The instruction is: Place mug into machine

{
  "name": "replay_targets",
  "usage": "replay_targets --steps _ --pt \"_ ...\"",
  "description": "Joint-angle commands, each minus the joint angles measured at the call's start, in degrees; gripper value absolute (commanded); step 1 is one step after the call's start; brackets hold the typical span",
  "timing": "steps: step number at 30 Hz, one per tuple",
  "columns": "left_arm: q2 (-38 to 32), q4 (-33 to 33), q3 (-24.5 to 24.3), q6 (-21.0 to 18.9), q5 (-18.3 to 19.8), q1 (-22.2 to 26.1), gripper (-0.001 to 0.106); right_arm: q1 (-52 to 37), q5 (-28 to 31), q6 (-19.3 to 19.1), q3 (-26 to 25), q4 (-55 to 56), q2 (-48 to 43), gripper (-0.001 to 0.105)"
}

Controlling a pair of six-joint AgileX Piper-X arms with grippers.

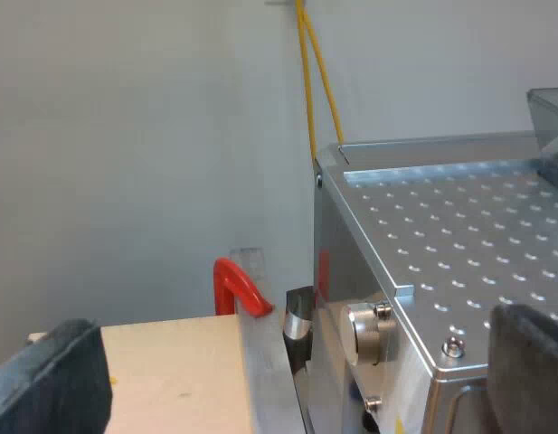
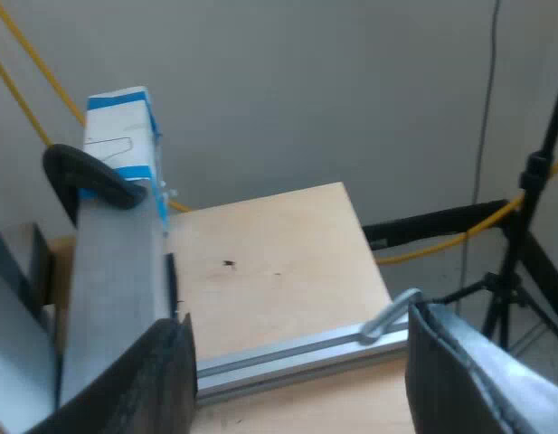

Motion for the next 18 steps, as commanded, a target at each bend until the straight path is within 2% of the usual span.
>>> replay_targets --steps 1,2,6,10,11,15,16,18 --pt "-1.52 0.41 -0.41 0.06 -1.48 -0.02 0.085 -2.38 -0.87 -2.72 -0.47 1.58 -1.82 0.054" --pt "-2.55 0.97 -0.41 0.06 -1.49 -0.02 0.085 -4.46 -0.87 -4.51 -0.47 2.30 -2.84 0.054" --pt "-5.84 4.61 -0.41 0.06 -1.96 -0.02 0.085 -5.32 -0.87 -4.11 -0.47 3.48 -5.92 0.054" --pt "-8.14 7.97 -0.41 0.06 -3.66 -0.02 0.085 -5.32 -0.87 -4.81 -0.18 5.99 -9.89 0.054" --pt "-10.61 10.35 -0.41 0.06 -5.17 -0.02 0.085 -5.32 -0.87 -4.79 0.03 6.29 -10.89 0.054" --pt "-15.58 13.31 -0.41 0.06 -5.62 -0.02 0.085 -5.32 -0.65 -4.79 2.48 7.55 -16.01 0.054" --pt "-17.15 14.60 -0.41 0.44 -5.96 -0.02 0.085 -5.32 -0.44 -4.79 5.16 7.76 -19.44 0.054" --pt "-19.47 17.13 -0.41 1.86 -6.93 -0.02 0.085 -5.32 -0.47 -4.90 7.35 7.73 -22.68 0.054"
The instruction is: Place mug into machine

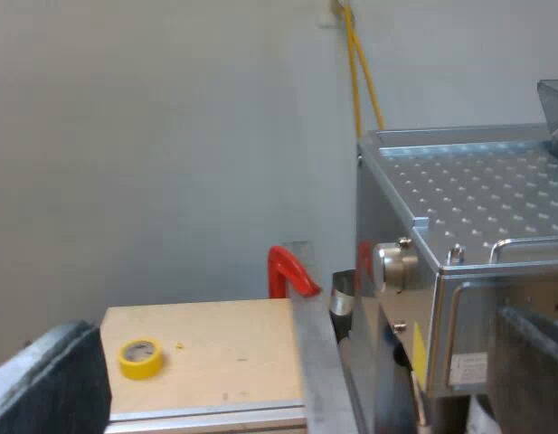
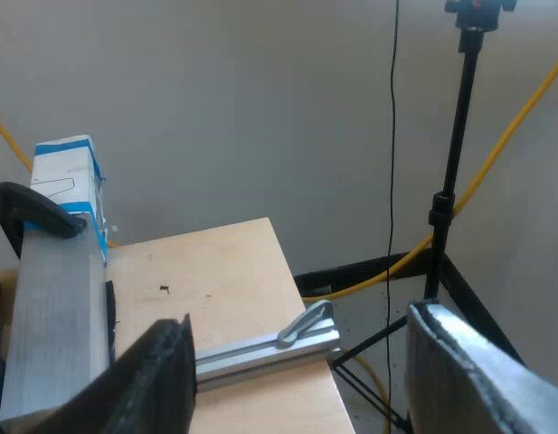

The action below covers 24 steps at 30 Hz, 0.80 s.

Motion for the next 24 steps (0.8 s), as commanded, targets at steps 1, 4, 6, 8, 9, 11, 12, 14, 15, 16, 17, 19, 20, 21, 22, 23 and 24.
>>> replay_targets --steps 1,4,6,8,9,11,12,14,15,16,17,19,20,21,22,23,24 --pt "-3.53 4.28 -0.17 1.71 -2.52 -0.02 0.085 -0.25 0.42 -1.01 4.75 0.47 -6.71 0.054" --pt "-6.37 7.34 0.01 1.88 -3.94 -0.02 0.085 -0.25 2.26 -1.25 8.25 0.47 -11.06 0.054" --pt "-9.30 10.10 -0.02 1.88 -3.94 -0.02 0.085 -0.25 3.11 -1.14 11.55 0.85 -15.60 0.054" --pt "-11.69 12.42 -0.02 1.88 -3.94 -0.02 0.085 -0.25 3.09 -1.04 13.48 1.78 -19.48 0.054" --pt "-13.15 14.25 -0.02 1.88 -3.94 -0.02 0.085 -0.25 3.09 -0.81 14.36 2.76 -21.25 0.054" --pt "-15.05 17.11 -0.02 1.88 -3.94 -0.02 0.085 -0.25 3.09 0.16 15.76 5.08 -24.32 0.054" --pt "-16.57 19.42 -0.02 1.88 -3.94 -0.02 0.085 -0.25 2.95 0.20 16.59 6.66 -26.17 0.054" --pt "-18.16 22.77 -0.02 1.88 -3.94 -0.02 0.085 -0.25 2.95 0.19 17.61 8.66 -28.40 0.054" --pt "-19.29 24.72 -0.02 1.88 -3.94 -0.02 0.085 -0.25 2.95 0.19 18.10 9.55 -29.39 0.054" --pt "-19.64 25.23 -0.02 1.88 -3.94 -0.02 0.085 -0.25 2.95 0.19 18.24 10.01 -29.48 0.054" --pt "-19.77 26.23 -0.02 1.88 -4.10 -0.02 0.085 -0.25 2.95 0.63 18.46 11.33 -29.45 0.054" --pt "-19.62 29.20 -0.30 1.88 -4.02 0.16 0.085 -0.06 3.35 1.55 18.62 12.99 -29.00 0.054" --pt "-19.59 31.23 0.34 1.88 -4.03 0.17 0.085 -0.08 2.72 2.73 19.14 13.12 -28.98 0.054" --pt "-19.59 31.69 0.80 1.88 -4.03 0.17 0.085 -0.08 1.47 4.28 19.51 12.40 -29.10 0.054" --pt "-19.59 31.45 1.42 1.88 -4.03 0.17 0.085 -0.08 0.40 4.34 19.74 11.16 -29.10 0.054" --pt "-19.59 31.07 1.88 1.88 -4.03 0.17 0.085 -0.08 0.36 4.34 19.84 10.90 -29.10 0.054" --pt "-19.59 29.96 2.63 1.88 -4.03 0.17 0.085 -0.08 0.39 4.34 19.85 10.49 -29.10 0.054"
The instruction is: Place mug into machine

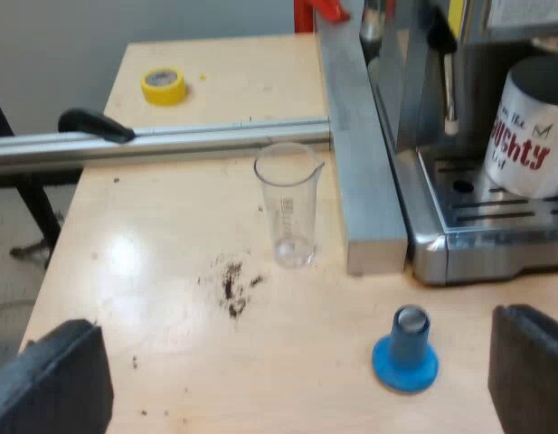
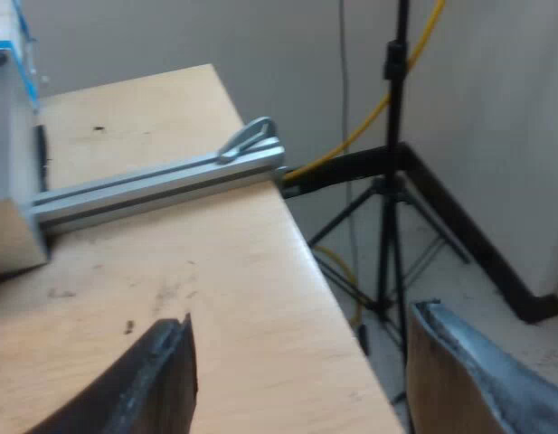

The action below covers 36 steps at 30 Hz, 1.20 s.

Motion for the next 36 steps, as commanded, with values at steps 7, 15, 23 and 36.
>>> replay_targets --steps 7,15,23,36 --pt "-7.85 -15.73 9.29 -0.14 -0.95 0.02 0.085 0.07 -6.84 0.16 1.55 -4.57 -2.64 0.054" --pt "-7.75 -23.89 19.63 -0.14 1.49 0.02 0.085 0.07 -9.48 0.16 6.02 -4.41 -2.54 0.054" --pt "-7.75 -25.09 24.00 -0.14 4.74 0.02 0.085 0.07 -9.48 0.16 12.63 -3.56 -2.54 0.054" --pt "-7.75 -25.34 24.14 -0.14 4.74 0.02 0.085 0.07 -9.48 0.16 13.50 -3.47 -2.54 0.054"
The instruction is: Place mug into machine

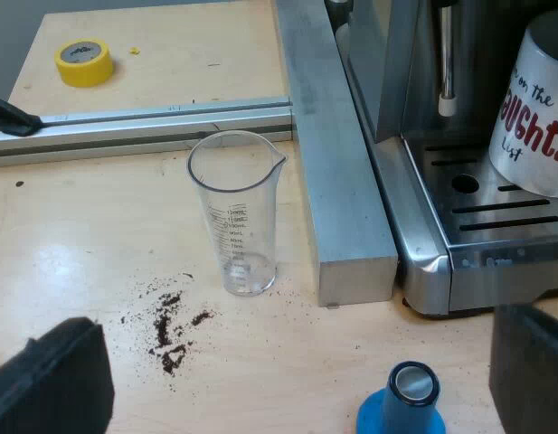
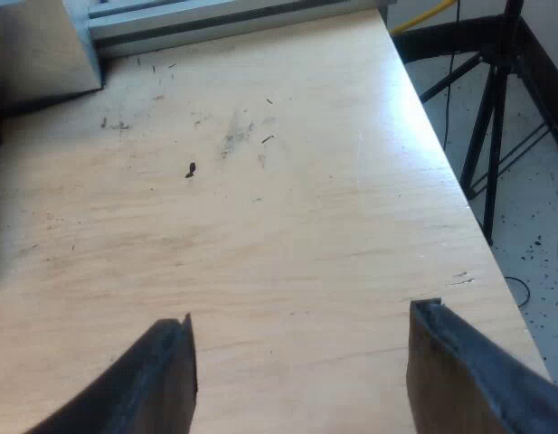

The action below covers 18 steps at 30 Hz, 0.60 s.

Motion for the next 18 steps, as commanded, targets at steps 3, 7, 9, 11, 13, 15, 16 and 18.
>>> replay_targets --steps 3,7,9,11,13,15,16,18 --pt "-7.92 -1.66 0.19 -0.14 0.42 0.02 0.085 0.07 -0.17 -0.23 -0.42 -0.24 -2.64 0.054" --pt "-7.92 -1.66 0.18 -0.14 0.42 0.02 0.085 0.07 -0.17 -0.23 -0.42 -0.24 -2.64 0.054" --pt "-7.92 -1.66 0.18 -0.14 0.42 0.02 0.085 0.07 -0.17 -0.23 -0.42 -0.24 -2.64 0.054" --pt "-8.04 -1.66 0.18 -0.14 0.42 0.02 0.085 0.07 -0.17 -0.23 -0.42 -0.24 -2.64 0.054" --pt "-8.03 -1.66 0.18 -0.14 0.42 0.02 0.085 0.07 -0.17 -0.23 -0.42 -0.24 -2.64 0.054" --pt "-8.03 -1.66 0.18 -0.14 0.42 0.02 0.085 0.07 -0.17 -0.23 -0.42 -0.24 -2.64 0.054" --pt "-8.03 -1.66 0.18 -0.14 0.42 0.02 0.085 0.07 -0.17 -0.23 -0.42 -0.24 -2.64 0.054" --pt "-8.03 -1.66 0.18 -0.14 0.42 0.02 0.085 0.07 -0.17 -0.23 -0.42 -0.24 -2.64 0.054"
